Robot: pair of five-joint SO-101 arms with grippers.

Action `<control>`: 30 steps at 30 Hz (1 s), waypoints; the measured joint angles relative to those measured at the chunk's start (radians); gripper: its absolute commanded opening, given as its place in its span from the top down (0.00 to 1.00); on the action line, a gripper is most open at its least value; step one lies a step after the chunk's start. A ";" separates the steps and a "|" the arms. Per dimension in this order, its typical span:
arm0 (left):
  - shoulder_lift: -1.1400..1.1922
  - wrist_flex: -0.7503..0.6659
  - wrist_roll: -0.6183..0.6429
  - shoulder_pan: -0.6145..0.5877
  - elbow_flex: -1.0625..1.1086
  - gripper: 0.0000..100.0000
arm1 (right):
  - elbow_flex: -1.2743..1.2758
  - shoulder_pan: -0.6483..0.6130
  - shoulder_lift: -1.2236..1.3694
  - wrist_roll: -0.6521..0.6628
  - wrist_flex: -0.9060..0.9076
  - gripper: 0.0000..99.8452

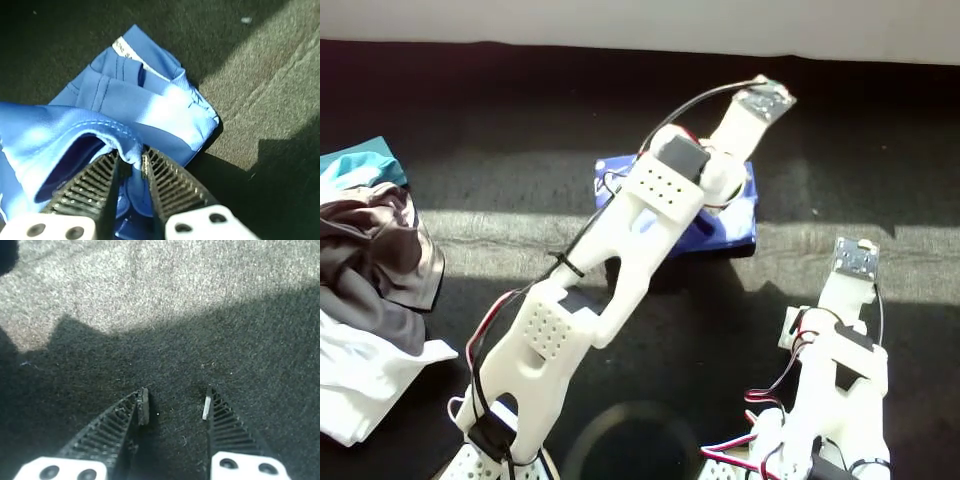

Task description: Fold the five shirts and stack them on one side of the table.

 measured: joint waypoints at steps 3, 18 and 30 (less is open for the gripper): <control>0.029 -0.028 0.000 0.012 -0.064 0.99 | 0.002 0.000 0.000 0.000 -0.003 0.80; 0.226 -0.261 0.115 0.058 -0.219 0.81 | 0.002 0.000 0.000 0.000 -0.003 0.80; 0.230 0.193 0.178 -0.147 -0.549 0.95 | -0.026 0.002 0.002 0.000 0.032 0.80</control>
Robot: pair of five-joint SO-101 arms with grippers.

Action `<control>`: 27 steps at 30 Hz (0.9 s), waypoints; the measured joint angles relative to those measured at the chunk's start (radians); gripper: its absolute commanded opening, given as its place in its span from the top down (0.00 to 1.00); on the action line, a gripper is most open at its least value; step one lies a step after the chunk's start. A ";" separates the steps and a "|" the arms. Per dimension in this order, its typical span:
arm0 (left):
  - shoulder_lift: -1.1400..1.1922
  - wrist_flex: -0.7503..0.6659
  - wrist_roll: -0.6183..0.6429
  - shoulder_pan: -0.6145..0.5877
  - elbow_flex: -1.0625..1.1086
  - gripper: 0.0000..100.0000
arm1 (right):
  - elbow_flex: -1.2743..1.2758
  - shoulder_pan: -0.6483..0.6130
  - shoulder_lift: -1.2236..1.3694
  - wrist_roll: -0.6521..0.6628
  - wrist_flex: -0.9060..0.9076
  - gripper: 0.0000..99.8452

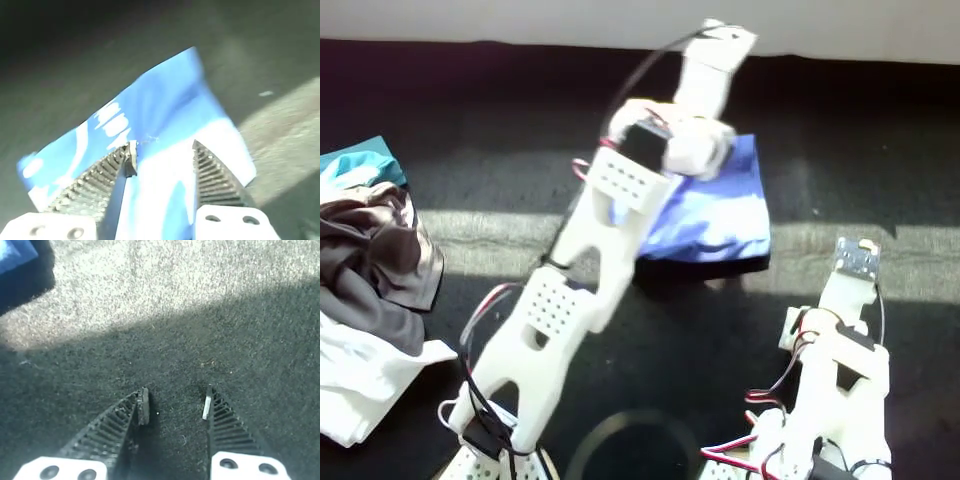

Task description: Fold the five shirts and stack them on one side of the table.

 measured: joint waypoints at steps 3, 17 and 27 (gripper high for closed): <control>0.038 0.031 0.000 -0.110 0.060 0.96 | -0.146 0.009 0.009 -0.006 0.163 0.80; 0.259 -0.107 0.003 -0.216 0.091 0.95 | -0.928 -0.453 0.404 -0.124 0.509 0.80; 0.258 -0.087 0.002 -0.253 0.091 0.95 | -0.942 -0.434 0.733 -0.124 0.470 0.80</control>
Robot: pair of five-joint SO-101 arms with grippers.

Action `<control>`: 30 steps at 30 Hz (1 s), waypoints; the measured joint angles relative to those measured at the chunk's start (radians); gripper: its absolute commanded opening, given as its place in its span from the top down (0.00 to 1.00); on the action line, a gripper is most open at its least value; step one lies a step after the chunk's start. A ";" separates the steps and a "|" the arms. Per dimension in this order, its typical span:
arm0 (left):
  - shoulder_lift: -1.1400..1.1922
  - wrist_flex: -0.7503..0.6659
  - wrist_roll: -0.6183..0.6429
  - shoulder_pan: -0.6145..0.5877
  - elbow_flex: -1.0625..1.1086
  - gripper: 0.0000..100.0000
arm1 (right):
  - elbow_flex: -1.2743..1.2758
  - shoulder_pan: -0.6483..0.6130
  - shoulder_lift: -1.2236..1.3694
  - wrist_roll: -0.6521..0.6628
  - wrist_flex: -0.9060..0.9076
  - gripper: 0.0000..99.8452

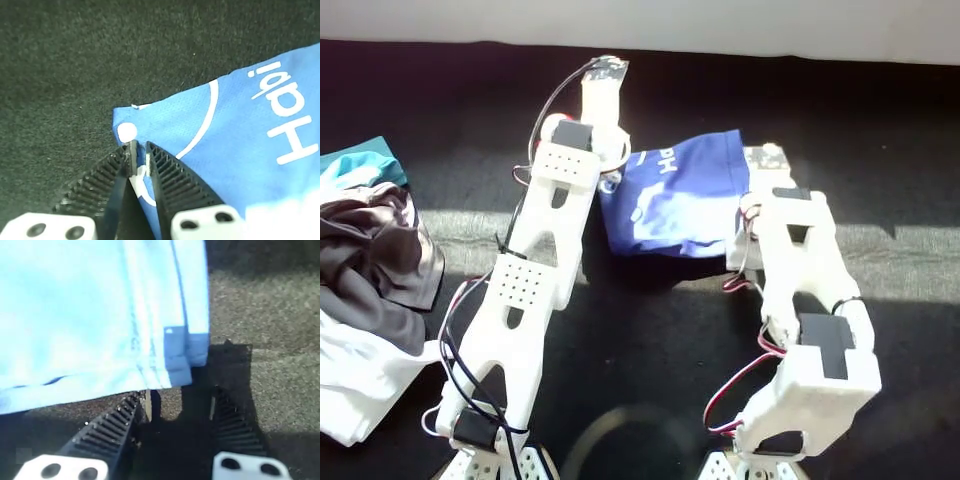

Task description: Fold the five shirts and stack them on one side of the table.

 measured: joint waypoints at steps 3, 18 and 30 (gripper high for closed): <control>-0.038 0.054 0.002 0.000 0.000 0.95 | -0.008 0.020 -0.021 0.000 0.023 0.80; -0.427 0.327 0.005 0.000 0.095 0.95 | -0.423 -0.028 -0.158 -0.186 0.141 0.66; -0.457 0.327 0.005 -0.077 0.269 0.95 | -1.103 -0.118 0.543 -0.384 0.396 0.66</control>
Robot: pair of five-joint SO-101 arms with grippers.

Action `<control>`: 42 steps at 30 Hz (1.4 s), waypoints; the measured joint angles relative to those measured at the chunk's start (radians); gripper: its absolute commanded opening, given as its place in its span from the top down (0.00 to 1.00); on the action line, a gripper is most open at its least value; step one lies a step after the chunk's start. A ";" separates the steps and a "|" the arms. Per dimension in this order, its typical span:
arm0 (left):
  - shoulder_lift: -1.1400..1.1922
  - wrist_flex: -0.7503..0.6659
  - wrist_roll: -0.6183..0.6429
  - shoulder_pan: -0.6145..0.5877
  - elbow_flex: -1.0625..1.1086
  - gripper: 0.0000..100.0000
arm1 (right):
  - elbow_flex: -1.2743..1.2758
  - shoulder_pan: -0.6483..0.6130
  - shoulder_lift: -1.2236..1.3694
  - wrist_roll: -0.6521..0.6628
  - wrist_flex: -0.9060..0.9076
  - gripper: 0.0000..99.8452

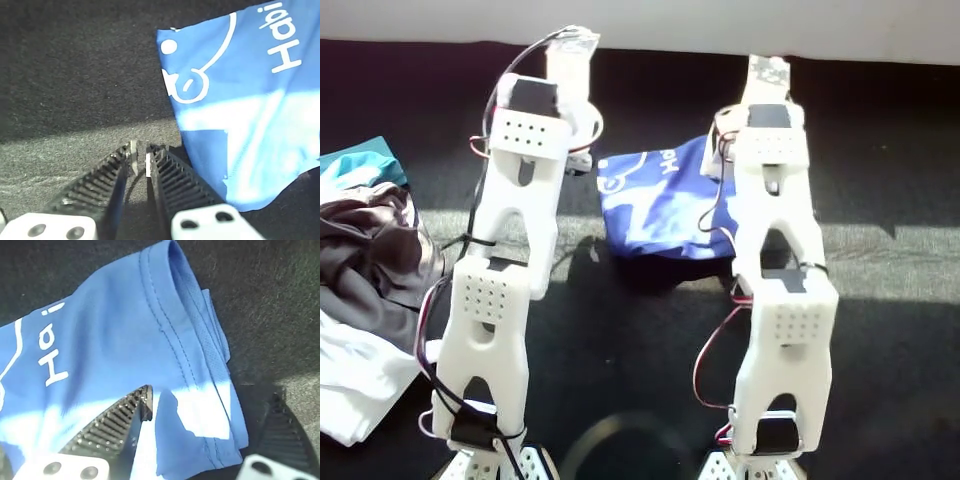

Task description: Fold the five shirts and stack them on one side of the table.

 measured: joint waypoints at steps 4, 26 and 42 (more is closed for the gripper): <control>0.000 0.000 0.000 -0.044 0.000 0.95 | -0.186 0.006 0.161 -0.014 0.068 0.65; 0.000 0.000 0.000 -0.180 0.006 0.95 | -0.540 0.180 0.440 0.330 0.104 0.99; 0.000 0.000 0.000 -0.321 0.008 0.95 | -0.600 0.545 0.443 0.655 -0.293 0.99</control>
